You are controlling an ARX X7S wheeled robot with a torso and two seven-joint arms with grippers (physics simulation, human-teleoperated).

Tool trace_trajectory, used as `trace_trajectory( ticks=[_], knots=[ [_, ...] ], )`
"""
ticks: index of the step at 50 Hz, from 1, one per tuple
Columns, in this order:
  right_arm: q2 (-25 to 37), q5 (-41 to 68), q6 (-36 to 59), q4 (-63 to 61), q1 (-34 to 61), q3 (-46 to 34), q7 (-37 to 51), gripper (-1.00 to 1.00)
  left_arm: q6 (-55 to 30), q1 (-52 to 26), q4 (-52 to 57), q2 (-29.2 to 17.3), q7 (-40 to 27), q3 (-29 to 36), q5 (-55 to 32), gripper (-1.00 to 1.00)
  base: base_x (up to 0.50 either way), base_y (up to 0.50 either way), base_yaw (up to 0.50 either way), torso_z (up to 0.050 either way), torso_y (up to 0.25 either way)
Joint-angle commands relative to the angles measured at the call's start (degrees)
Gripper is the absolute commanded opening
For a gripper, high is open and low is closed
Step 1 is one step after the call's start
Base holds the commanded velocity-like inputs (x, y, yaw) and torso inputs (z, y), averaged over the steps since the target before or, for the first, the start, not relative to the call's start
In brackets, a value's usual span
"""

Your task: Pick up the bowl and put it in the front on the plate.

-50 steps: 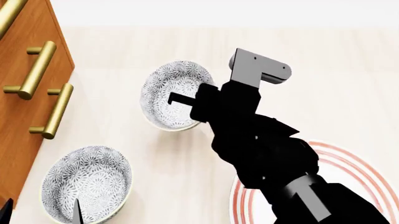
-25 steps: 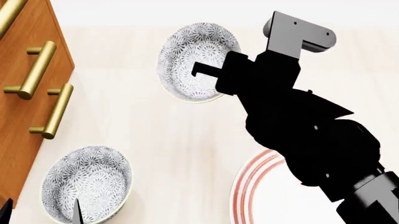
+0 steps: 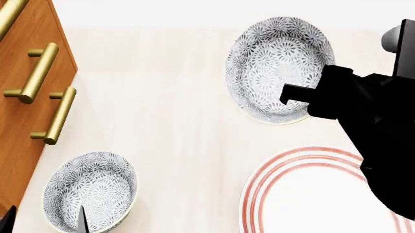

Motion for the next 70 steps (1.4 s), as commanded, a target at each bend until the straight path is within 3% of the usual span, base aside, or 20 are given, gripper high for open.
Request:
trace_trajectory(
  ticks=[1, 10, 70],
  knots=[
    [14.08, -1.67, -3.32, -12.74, -5.14, 3.22, -4.13, -1.00, 0.75, 0.42, -0.51, 0.75, 1.68, 0.21, 0.35, 1.00, 0.00, 0.00, 0.00, 0.000, 0.000],
    [21.85, 0.56, -9.45, -14.77, -11.64, 2.50, -6.14, -1.00, 0.19, 0.37, -0.01, 0.56, 1.48, 0.64, 0.85, 1.00, 0.00, 0.00, 0.00, 0.000, 0.000],
    [23.80, 6.66, -15.07, -12.11, -23.36, -2.56, -13.34, -1.00, -1.79, -0.26, 0.75, -0.43, 0.81, 2.37, 1.20, 1.00, 0.00, 0.00, 0.00, 0.000, 0.000]
  ],
)
